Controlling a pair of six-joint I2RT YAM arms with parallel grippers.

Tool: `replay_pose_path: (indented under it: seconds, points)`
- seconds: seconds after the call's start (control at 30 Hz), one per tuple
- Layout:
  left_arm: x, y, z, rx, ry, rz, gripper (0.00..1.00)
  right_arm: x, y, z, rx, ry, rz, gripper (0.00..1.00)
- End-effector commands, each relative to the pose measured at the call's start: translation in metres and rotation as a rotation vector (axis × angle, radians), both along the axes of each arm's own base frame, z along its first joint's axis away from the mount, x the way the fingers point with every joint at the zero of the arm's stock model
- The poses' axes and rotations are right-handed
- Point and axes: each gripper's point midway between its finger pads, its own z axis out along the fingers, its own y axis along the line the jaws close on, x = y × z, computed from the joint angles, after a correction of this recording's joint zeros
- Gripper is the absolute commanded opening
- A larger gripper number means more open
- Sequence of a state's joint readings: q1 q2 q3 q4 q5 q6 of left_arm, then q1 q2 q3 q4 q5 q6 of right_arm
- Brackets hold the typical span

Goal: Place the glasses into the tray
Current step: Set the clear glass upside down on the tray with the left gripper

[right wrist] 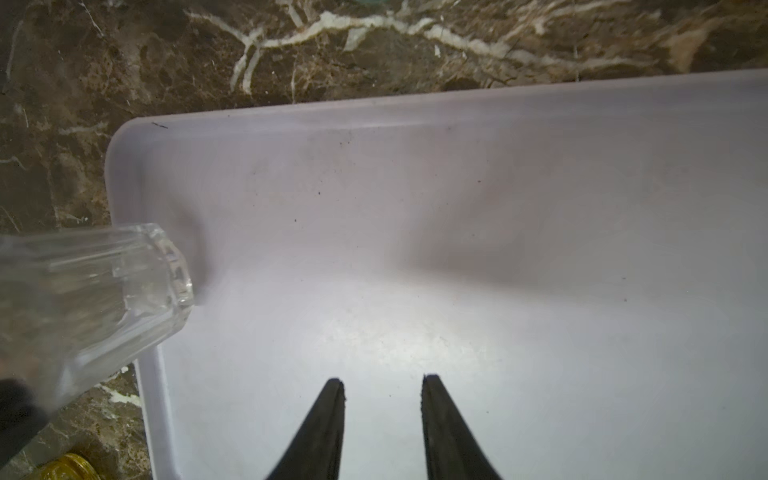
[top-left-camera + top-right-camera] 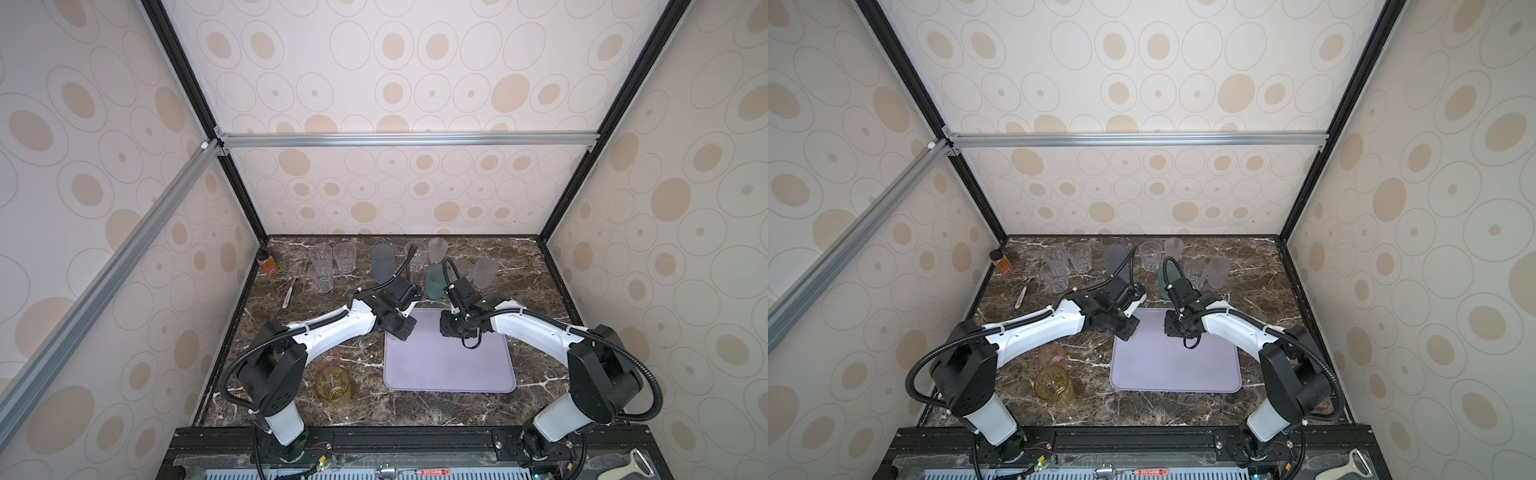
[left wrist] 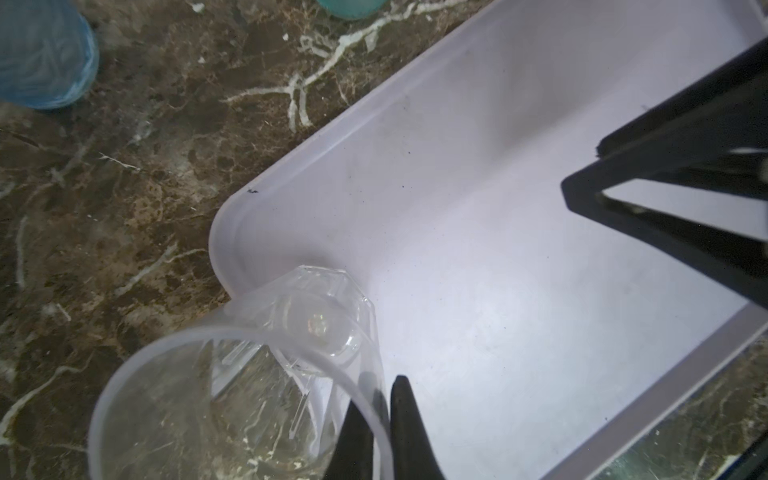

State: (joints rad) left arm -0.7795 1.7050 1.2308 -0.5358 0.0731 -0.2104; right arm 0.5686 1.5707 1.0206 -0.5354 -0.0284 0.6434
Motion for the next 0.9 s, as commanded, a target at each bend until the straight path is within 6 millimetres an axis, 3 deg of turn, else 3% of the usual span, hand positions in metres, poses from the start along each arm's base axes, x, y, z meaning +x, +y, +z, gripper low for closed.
replay_pose_path:
  seconds: [0.0,0.3,0.5,0.7,0.87]
  points:
    - [0.015,-0.014,0.017,-0.002,-0.078,-0.026,0.0,-0.004,-0.003,0.001,-0.019,0.007,-0.004,0.34]
    - [0.027,-0.025,0.0,0.034,-0.072,-0.05,0.0,-0.003,-0.001,-0.001,-0.015,0.01,-0.005,0.34]
    - [0.033,-0.031,0.009,0.038,-0.101,-0.05,0.28,-0.004,-0.001,0.001,-0.013,0.007,-0.003,0.34]
    - [0.038,-0.03,0.045,-0.006,-0.169,-0.026,0.45,0.002,0.013,0.014,0.077,-0.007,-0.033,0.35]
    - [0.037,-0.005,0.104,-0.089,-0.297,0.054,0.52,0.014,0.04,0.034,0.253,-0.006,-0.095,0.46]
